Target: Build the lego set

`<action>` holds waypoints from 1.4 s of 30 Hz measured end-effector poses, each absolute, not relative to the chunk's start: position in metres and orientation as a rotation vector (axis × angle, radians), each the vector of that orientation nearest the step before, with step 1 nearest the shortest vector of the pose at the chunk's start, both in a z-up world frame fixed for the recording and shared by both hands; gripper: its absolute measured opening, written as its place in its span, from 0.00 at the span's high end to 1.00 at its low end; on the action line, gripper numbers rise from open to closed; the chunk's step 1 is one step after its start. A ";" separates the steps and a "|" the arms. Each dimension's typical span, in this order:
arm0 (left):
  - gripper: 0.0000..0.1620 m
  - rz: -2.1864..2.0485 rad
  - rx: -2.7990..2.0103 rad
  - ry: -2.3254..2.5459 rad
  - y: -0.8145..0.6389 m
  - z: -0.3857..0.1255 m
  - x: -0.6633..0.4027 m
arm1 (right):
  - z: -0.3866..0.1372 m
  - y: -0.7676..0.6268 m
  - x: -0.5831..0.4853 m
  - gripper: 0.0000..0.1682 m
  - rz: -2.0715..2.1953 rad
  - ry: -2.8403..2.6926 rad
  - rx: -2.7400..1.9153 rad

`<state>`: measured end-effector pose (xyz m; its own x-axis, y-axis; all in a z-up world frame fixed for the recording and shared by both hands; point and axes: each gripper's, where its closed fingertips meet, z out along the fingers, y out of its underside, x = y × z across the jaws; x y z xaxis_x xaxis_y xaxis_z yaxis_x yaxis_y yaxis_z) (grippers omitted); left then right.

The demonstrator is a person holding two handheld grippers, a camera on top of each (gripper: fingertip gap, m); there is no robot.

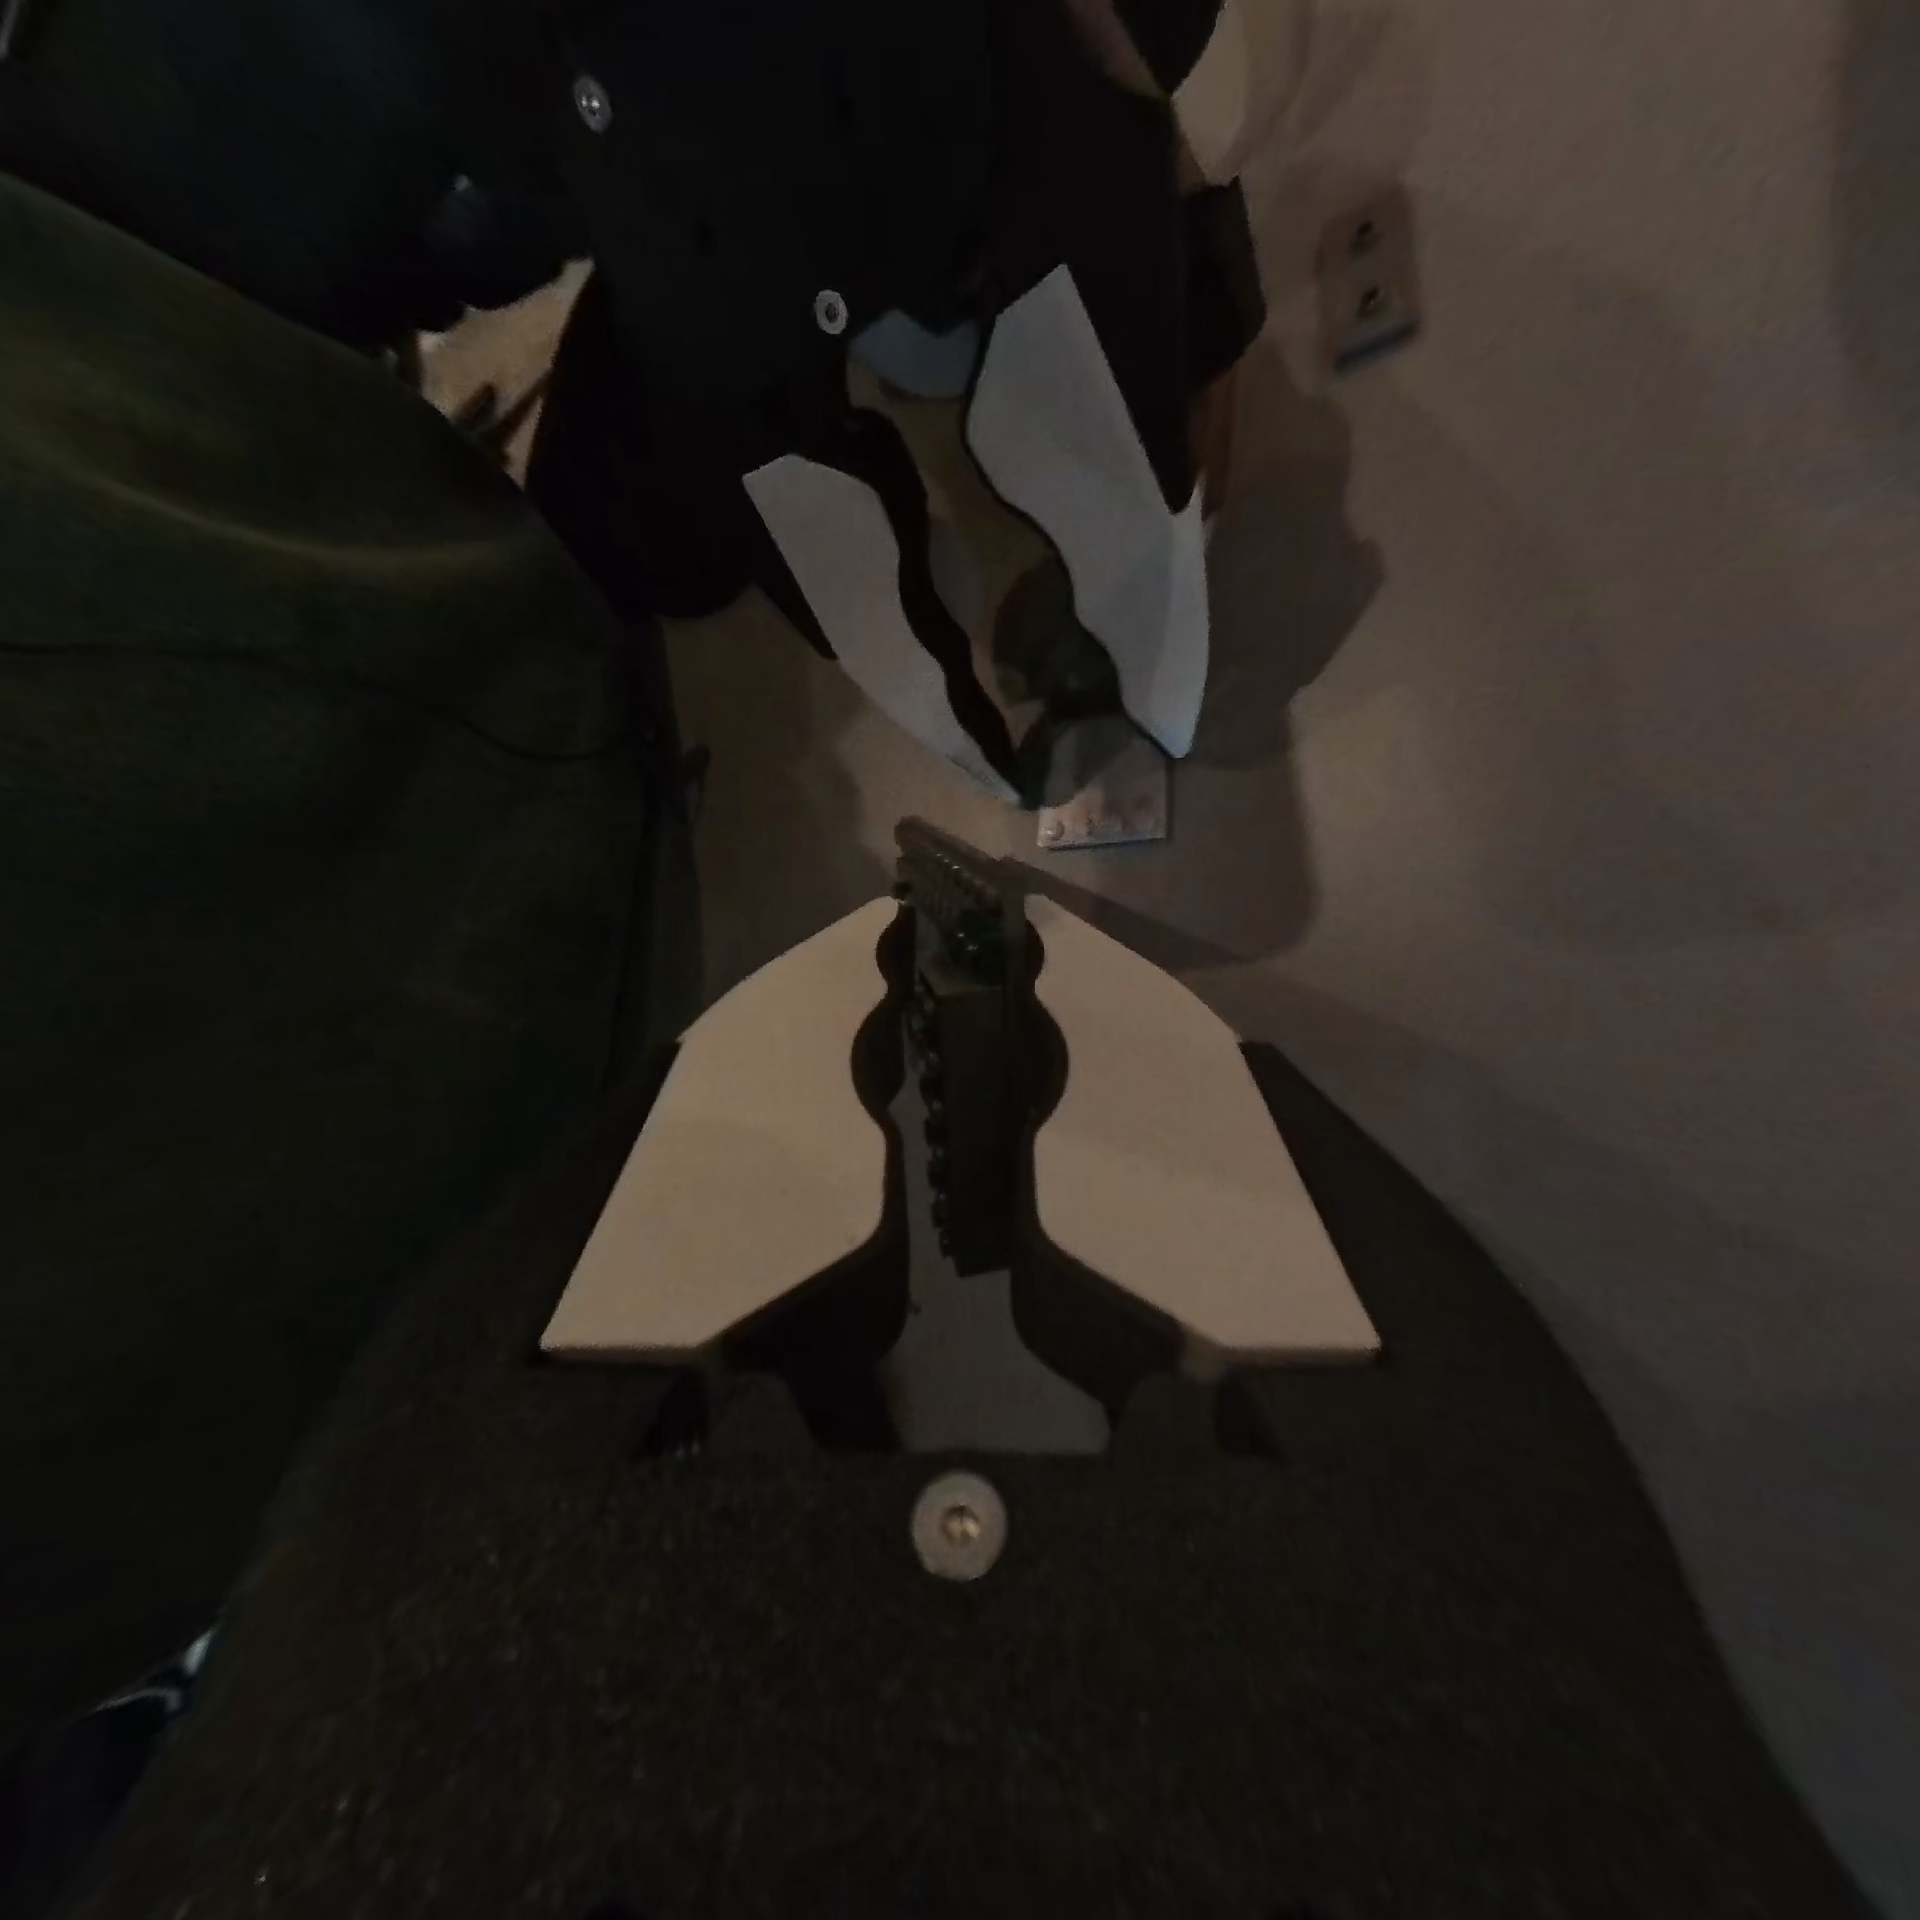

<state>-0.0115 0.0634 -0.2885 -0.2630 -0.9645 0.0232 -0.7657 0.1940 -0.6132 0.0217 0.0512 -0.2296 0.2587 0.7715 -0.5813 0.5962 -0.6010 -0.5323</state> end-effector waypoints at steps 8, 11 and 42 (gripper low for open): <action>0.80 -0.706 -1.555 2.118 0.063 -0.287 -0.011 | -0.237 0.052 0.023 0.90 1.467 -1.159 -2.365; 0.80 -0.682 -1.524 2.114 0.064 -0.286 -0.012 | -0.238 0.052 0.024 0.90 1.512 -1.127 -2.376; 0.81 -0.396 -1.116 2.248 0.060 -0.240 0.006 | -0.249 0.037 0.009 0.90 1.682 -1.129 -2.444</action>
